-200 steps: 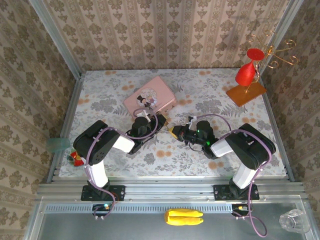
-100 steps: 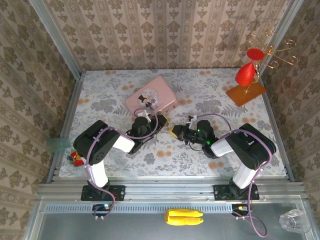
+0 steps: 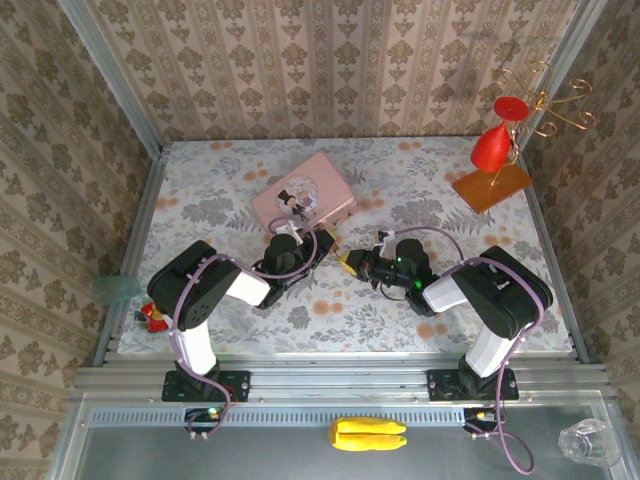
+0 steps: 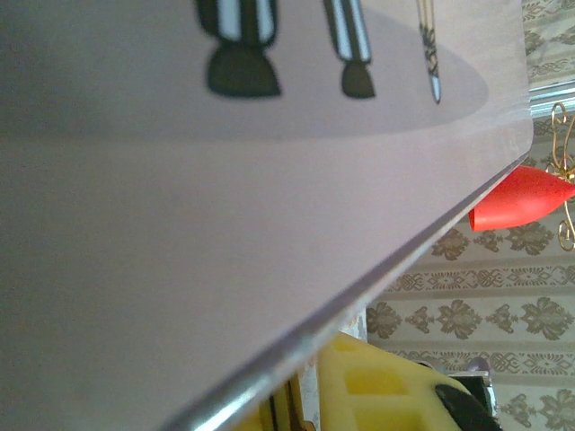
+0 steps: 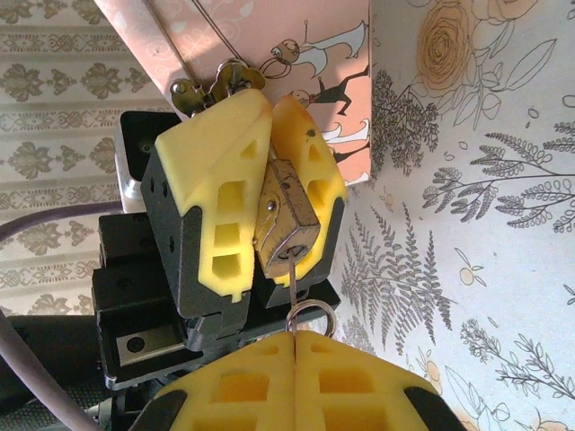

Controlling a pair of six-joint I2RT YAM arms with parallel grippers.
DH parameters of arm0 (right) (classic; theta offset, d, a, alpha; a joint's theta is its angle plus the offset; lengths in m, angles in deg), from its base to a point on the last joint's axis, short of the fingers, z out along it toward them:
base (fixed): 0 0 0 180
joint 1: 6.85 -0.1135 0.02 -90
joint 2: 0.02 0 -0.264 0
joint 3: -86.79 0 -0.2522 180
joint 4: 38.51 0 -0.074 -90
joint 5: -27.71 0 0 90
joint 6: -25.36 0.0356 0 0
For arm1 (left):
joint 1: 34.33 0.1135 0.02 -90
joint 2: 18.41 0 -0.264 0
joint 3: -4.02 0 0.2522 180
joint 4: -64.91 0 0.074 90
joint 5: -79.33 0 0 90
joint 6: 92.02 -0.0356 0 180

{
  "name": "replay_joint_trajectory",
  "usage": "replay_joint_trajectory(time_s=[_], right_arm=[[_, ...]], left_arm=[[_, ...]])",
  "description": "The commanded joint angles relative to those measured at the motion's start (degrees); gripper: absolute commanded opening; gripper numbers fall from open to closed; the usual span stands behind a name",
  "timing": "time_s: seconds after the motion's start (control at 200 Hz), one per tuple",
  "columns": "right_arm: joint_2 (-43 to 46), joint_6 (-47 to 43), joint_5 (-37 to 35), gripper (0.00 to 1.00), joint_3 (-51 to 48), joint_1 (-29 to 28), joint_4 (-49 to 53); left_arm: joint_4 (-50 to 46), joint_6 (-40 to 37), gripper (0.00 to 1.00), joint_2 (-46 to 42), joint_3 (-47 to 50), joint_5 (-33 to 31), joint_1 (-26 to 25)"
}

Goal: Unlock a padlock with a key

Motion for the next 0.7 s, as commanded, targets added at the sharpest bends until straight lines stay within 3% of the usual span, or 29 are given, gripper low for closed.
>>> replay_joint_trajectory(time_s=[0.0, 0.695], right_arm=[[-0.88, 0.78, -1.86, 0.0, -0.24, 1.04, -2.42], [-4.6, 5.83, -4.15, 0.0, -0.24, 1.09, -7.25]], left_arm=[[2.37, 5.3, 0.0, -0.05, -0.32, 6.12, -2.16], [1.47, 4.84, 0.0, -0.32, -1.55, 5.76, -3.66]])
